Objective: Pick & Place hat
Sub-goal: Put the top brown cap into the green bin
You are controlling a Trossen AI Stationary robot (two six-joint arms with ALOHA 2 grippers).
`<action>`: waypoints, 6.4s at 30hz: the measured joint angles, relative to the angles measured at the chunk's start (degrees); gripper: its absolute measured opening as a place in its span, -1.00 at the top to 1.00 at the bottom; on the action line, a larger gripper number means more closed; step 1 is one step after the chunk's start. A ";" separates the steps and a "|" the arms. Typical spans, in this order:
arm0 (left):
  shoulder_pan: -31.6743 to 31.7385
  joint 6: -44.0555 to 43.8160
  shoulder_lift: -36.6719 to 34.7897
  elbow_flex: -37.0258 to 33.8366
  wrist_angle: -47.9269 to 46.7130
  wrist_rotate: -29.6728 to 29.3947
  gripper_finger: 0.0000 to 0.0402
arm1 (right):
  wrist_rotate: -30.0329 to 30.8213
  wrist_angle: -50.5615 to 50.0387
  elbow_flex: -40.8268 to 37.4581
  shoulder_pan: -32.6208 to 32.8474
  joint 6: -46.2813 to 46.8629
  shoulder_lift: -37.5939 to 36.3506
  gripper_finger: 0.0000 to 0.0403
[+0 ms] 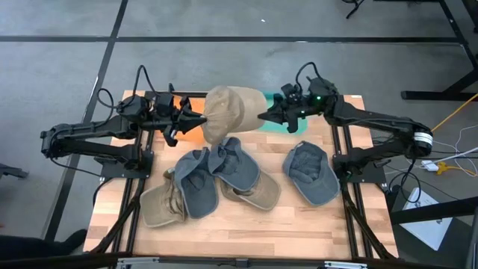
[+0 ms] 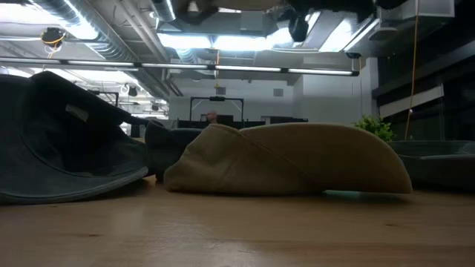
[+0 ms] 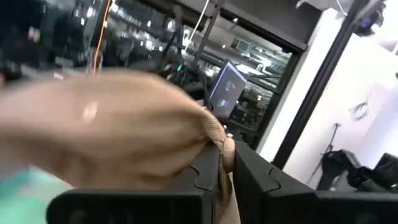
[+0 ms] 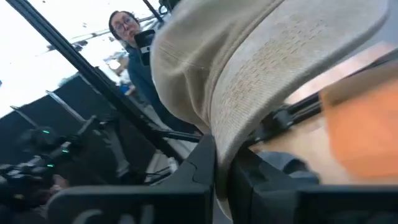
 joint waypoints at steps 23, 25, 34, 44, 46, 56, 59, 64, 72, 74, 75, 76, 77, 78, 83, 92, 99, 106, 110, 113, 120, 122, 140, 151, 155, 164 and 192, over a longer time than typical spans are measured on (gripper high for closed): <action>0.00 -17.73 1.03 0.00 -3.60 -0.71 0.88 | 6.74 -19.00 0.02 0.68 -14.02 -1.43 0.65; 0.00 -19.08 1.02 0.00 -5.42 -0.70 0.88 | 6.81 -18.95 0.02 0.68 -13.94 -1.43 0.56; 0.00 -22.99 1.04 0.00 -7.31 -0.53 0.88 | 5.19 -18.80 0.02 0.98 -13.77 -1.43 0.04; 0.00 -24.80 1.04 0.00 -7.44 -0.15 0.88 | 5.15 -25.25 0.02 0.98 -17.11 -1.41 -0.17; 0.00 -24.62 1.04 0.00 -7.44 -0.29 0.88 | 5.17 -27.46 0.02 0.98 -18.72 -1.41 -0.17; 0.02 -24.49 1.04 0.00 -9.47 -2.32 0.88 | 9.96 -30.75 0.02 1.09 -25.96 -1.47 -0.17; 0.02 -24.99 1.07 0.00 -12.21 -4.62 0.88 | 12.32 -26.48 0.02 2.69 -26.39 -1.47 -0.17; 0.02 -25.77 1.54 0.00 -13.37 -7.59 0.88 | 18.12 -17.36 0.02 6.51 -29.57 -1.34 -0.17; 0.02 -26.55 4.77 0.02 -11.12 -10.88 0.88 | 23.28 -3.32 0.02 10.52 -31.29 1.50 -0.17; 0.02 -26.59 6.19 0.02 -9.40 -10.85 0.88 | 23.55 -1.99 0.17 10.98 -31.25 2.79 -0.17; 0.02 -26.59 6.99 0.02 -7.74 -10.83 0.88 | 23.67 -1.99 0.70 11.22 -31.19 3.64 -0.17; 0.02 -26.59 7.73 0.02 -6.37 -10.82 0.88 | 23.67 -2.04 1.35 11.38 -31.00 4.64 -0.17; 0.02 -26.58 8.48 0.02 -4.99 -10.79 0.88 | 23.64 -2.13 2.14 11.56 -30.57 5.66 -0.17; 0.05 -26.56 9.15 0.02 -4.00 -10.71 0.88 | 23.66 -2.03 3.13 11.69 -29.91 6.77 -0.17; 0.04 -26.52 11.32 0.02 -3.09 -10.51 0.88 | 23.55 -3.06 8.59 11.82 -28.65 11.72 -0.17; 0.02 -24.16 12.26 0.02 0.73 -10.23 0.88 | 18.18 -11.72 19.10 11.76 -28.49 19.91 -0.17; 0.00 -24.16 12.26 0.02 0.79 -7.63 0.88 | 20.85 -11.71 21.79 11.76 -30.04 22.78 -0.17; -0.02 -23.32 12.25 0.02 0.87 -6.90 0.88 | 20.69 -12.15 21.79 11.74 -30.05 22.85 0.01; -0.02 -21.98 12.23 0.02 0.87 -6.47 0.85 | 19.70 -12.34 21.79 11.74 -29.78 22.85 0.35; -0.02 -21.82 12.23 0.02 0.78 -6.47 0.78 | 19.66 -13.01 21.79 11.74 -29.70 22.85 0.66; -0.02 -20.49 12.23 0.02 0.42 -6.49 0.56 | 19.56 -14.48 21.79 11.74 -29.02 22.85 0.88; -0.02 -20.42 12.23 0.02 0.43 -6.49 0.49 | 19.57 -14.54 21.79 11.73 -28.69 22.85 0.86; -0.02 -20.26 12.19 0.02 0.84 -6.79 0.08 | 35.20 -30.91 21.79 11.31 -34.64 13.33 0.96; -0.02 -18.81 12.19 0.02 0.75 -6.78 0.08 | 49.53 -44.68 21.79 9.80 -34.53 7.77 0.94; -0.02 -18.78 12.19 0.02 0.43 -6.80 0.07 | 52.55 -51.13 21.79 8.73 -33.89 7.49 0.93; -0.02 -17.32 12.19 0.02 0.07 -7.01 0.08 | 54.72 -58.20 18.11 4.96 -35.61 7.44 0.94; 0.00 -17.73 12.19 0.02 -1.20 -7.28 0.08 | 45.54 -38.82 -0.84 -11.24 -52.76 7.49 0.90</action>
